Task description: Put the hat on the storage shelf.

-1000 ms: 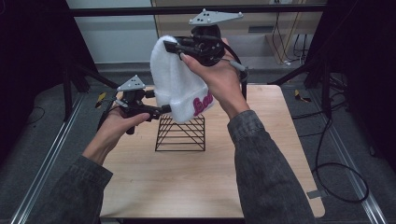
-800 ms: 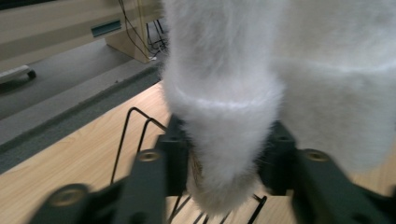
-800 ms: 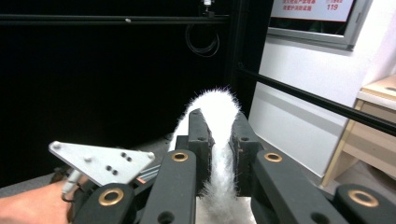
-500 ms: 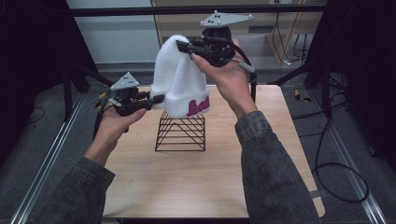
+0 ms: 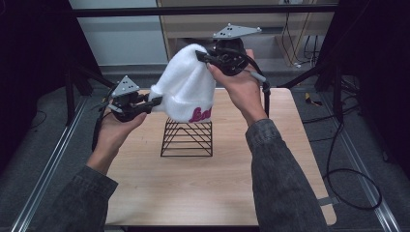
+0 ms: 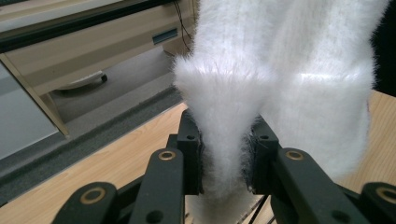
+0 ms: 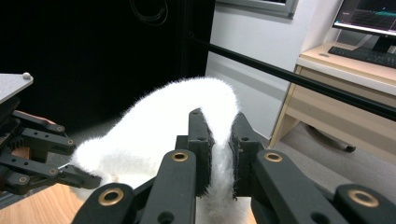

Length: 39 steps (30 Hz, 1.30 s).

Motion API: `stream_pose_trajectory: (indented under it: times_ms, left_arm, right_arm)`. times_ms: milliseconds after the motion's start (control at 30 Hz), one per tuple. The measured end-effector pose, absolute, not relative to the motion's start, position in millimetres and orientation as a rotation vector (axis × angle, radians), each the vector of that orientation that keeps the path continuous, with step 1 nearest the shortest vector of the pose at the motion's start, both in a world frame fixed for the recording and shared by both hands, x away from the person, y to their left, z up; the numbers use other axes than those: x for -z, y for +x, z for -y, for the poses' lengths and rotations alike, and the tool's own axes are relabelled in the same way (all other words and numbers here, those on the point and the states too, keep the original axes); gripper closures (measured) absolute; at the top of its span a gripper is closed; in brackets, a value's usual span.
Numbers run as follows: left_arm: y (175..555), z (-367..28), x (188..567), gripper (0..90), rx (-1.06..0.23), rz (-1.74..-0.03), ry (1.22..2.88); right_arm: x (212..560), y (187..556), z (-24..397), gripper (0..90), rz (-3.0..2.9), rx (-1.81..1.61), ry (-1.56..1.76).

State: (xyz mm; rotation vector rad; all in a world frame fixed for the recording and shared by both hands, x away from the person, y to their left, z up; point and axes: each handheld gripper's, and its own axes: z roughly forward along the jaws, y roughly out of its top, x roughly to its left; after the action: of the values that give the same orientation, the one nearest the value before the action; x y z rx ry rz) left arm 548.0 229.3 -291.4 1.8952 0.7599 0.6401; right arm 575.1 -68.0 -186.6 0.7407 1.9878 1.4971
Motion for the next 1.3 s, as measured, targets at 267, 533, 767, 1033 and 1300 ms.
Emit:
stream_pose_trajectory:
  times_ms: [267,533,767,1033,1300]
  left_arm:
    - [555.8,-228.3,302.6,71.3,-0.629,-0.788,1.891]
    - [560.9,-229.3,311.8,71.3,-0.634,-0.806,1.905]
    - [567.3,-236.4,324.8,71.3,-0.61,-0.839,1.884]
    - [567.1,-241.8,334.9,71.3,-0.598,-0.851,1.87]
    - [558.8,-247.3,349.3,71.0,-0.579,-0.848,1.869]
  right_arm:
    - [195.0,583.7,65.8,82.3,-2.001,-1.491,0.746]
    - [206.4,593.8,61.9,82.2,-2.026,-1.484,0.759]
    - [215.7,597.2,56.1,82.2,-2.044,-1.483,0.756]
    - [225.7,599.0,52.3,82.2,-2.055,-1.49,0.757]
    - [233.1,583.8,47.6,82.0,-2.085,-1.473,0.725]
